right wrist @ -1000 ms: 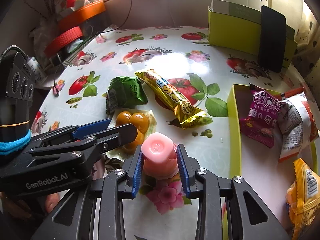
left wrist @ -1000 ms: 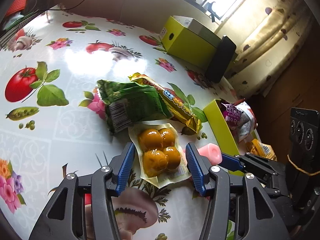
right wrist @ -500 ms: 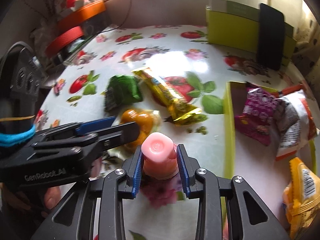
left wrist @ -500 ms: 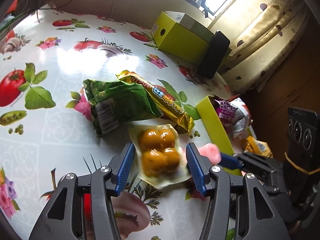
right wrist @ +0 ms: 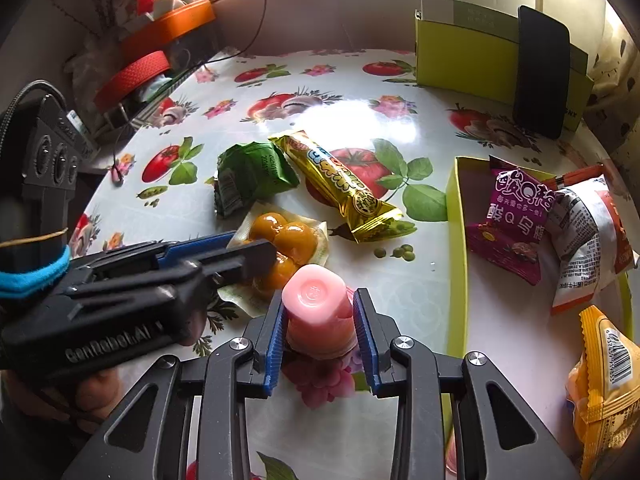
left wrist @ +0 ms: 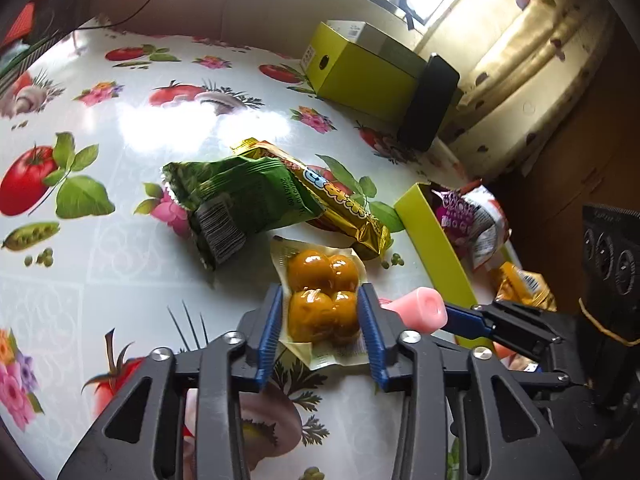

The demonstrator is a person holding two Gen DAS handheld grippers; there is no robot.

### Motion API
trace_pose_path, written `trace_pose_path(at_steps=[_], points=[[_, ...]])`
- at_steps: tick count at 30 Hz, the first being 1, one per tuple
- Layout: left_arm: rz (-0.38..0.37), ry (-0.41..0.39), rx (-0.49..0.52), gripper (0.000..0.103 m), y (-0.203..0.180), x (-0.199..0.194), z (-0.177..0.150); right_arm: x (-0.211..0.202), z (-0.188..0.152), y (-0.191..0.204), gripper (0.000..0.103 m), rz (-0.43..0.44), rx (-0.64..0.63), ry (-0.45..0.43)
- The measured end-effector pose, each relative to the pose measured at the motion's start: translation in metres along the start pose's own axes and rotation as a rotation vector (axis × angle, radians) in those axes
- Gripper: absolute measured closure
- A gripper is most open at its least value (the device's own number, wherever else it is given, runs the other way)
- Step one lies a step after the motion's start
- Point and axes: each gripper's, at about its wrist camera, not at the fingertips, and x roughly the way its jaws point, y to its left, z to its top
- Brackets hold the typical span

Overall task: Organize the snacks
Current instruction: 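Grasp the pink jelly cup with the right gripper while the left gripper approaches the orange candy pack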

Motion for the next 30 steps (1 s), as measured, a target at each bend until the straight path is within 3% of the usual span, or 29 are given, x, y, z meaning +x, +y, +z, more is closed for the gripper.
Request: trace_pose_path(at_steps=[1,11,13,14,19,22,25,26,27,30], points=[[0.007,-0.01,-0.005,0.078,0.001,-0.003,0.0,-0.001,0.0,0.0,0.073,-0.001,0.0,-0.002],[0.007,-0.066,-0.039,0.084,0.004,-0.024,-0.005,-0.008,-0.004,0.002,0.073,0.013,-0.002,-0.013],[0.012,-0.081,-0.032,0.093,0.002,-0.031,-0.006,-0.012,-0.004,0.002,0.073,0.011,-0.004,-0.024],[0.02,-0.085,-0.029,0.103,0.001,-0.033,-0.006,-0.014,-0.004,0.002,0.073,0.011,-0.003,-0.027],[0.007,-0.056,-0.012,0.103,0.0,-0.03,-0.011,-0.018,-0.007,0.0,0.073,0.003,0.0,-0.031],[0.044,-0.051,-0.043,0.103,0.004,-0.028,-0.012,-0.018,-0.009,-0.002,0.073,-0.005,0.009,-0.029],[0.05,-0.057,-0.036,0.074,0.006,-0.03,-0.008,-0.021,-0.006,-0.004,0.073,-0.026,0.009,-0.038],[0.048,-0.063,-0.019,0.054,0.005,-0.031,-0.006,-0.023,-0.005,-0.005,0.073,-0.029,0.011,-0.044],[0.044,-0.066,0.006,0.041,0.002,-0.031,-0.004,-0.024,-0.004,-0.006,0.073,-0.028,0.014,-0.048],[0.065,-0.032,0.095,0.039,-0.007,-0.022,-0.001,-0.029,-0.003,-0.008,0.073,-0.031,0.016,-0.063]])
